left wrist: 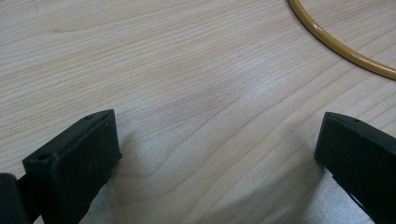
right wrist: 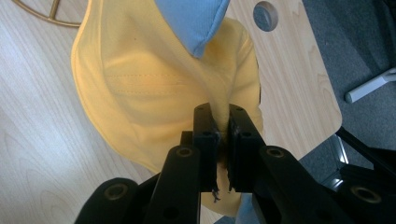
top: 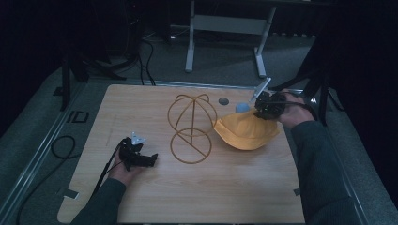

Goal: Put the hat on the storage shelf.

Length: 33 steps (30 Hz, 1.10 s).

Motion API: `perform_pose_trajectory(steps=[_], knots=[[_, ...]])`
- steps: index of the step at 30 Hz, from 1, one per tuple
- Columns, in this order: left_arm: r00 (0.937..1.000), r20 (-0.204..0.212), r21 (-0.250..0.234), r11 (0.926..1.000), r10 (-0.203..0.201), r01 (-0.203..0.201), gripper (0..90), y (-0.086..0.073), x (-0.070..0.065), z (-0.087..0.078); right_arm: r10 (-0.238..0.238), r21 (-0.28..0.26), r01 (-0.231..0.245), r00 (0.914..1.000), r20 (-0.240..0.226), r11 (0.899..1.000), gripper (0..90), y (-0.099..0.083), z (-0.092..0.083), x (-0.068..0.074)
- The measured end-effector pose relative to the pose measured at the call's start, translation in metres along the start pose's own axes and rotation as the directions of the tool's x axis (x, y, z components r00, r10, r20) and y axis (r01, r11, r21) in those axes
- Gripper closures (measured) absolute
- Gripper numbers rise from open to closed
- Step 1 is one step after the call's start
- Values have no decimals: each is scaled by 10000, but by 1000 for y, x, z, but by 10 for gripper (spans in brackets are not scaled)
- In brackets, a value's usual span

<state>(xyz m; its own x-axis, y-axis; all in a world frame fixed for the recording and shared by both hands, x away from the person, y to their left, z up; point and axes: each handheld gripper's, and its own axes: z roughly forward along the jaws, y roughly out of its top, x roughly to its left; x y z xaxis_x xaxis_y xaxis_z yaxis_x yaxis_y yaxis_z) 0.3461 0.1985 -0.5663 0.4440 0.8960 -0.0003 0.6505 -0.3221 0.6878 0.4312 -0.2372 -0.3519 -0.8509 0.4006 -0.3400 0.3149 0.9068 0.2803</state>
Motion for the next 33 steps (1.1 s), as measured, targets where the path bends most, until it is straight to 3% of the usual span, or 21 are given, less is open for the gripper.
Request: perform_pose_trajectory(steps=[33], knots=[[10000,1,-3,10000,2,-2,1,0,0,0,458,-906,-430,9985,290,9950,841,-6,-51,-21]])
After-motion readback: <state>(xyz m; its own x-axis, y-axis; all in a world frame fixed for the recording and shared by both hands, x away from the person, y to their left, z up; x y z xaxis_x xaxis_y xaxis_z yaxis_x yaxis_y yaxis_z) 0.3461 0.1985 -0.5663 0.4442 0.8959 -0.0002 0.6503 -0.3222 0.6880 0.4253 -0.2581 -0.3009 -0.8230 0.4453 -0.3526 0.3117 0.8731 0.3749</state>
